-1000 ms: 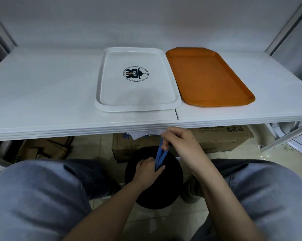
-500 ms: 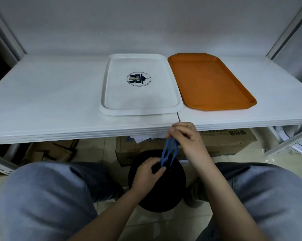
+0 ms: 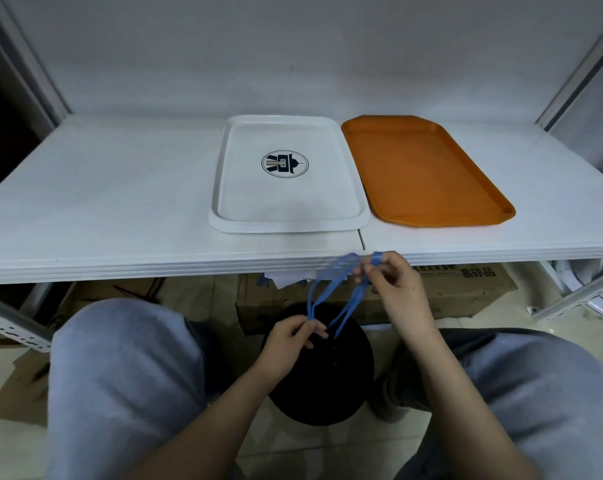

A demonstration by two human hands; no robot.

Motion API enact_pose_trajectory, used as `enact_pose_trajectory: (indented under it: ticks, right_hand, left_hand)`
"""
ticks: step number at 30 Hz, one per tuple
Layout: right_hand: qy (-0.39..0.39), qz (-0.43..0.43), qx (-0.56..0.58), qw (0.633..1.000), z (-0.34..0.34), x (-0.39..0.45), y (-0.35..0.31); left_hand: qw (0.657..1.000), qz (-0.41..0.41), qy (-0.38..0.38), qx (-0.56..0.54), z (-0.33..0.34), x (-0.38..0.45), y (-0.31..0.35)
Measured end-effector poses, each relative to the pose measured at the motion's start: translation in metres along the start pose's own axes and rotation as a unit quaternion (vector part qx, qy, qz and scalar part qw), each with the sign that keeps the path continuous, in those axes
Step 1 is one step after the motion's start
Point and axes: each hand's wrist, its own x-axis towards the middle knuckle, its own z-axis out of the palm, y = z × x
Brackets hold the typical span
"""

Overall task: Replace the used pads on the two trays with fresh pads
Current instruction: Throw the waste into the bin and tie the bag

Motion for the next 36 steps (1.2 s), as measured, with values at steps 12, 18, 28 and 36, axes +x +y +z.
enact_pose_trajectory:
  ticks: [12, 18, 28, 36]
  right_hand:
    - [-0.132, 0.199, -0.02, 0.971, 0.034, -0.029, 0.08]
    - [-0.053, 0.165, -0.104, 0.979, 0.037, -0.028, 0.089]
    - [-0.052, 0.086, -0.118, 0.988, 0.034, -0.027, 0.075]
    - [-0.021, -0.191, -0.581, 0.79, 0.038, -0.021, 0.051]
  left_hand:
    - [0.999, -0.008, 0.037, -0.024, 0.004, 0.002, 0.0]
    - [0.998, 0.018, 0.048, -0.034, 0.001, -0.001, -0.001]
    - [0.998, 0.009, 0.05, -0.034, 0.004, 0.011, -0.001]
    - [0.996, 0.009, 0.046, 0.077, 0.012, 0.02, 0.003]
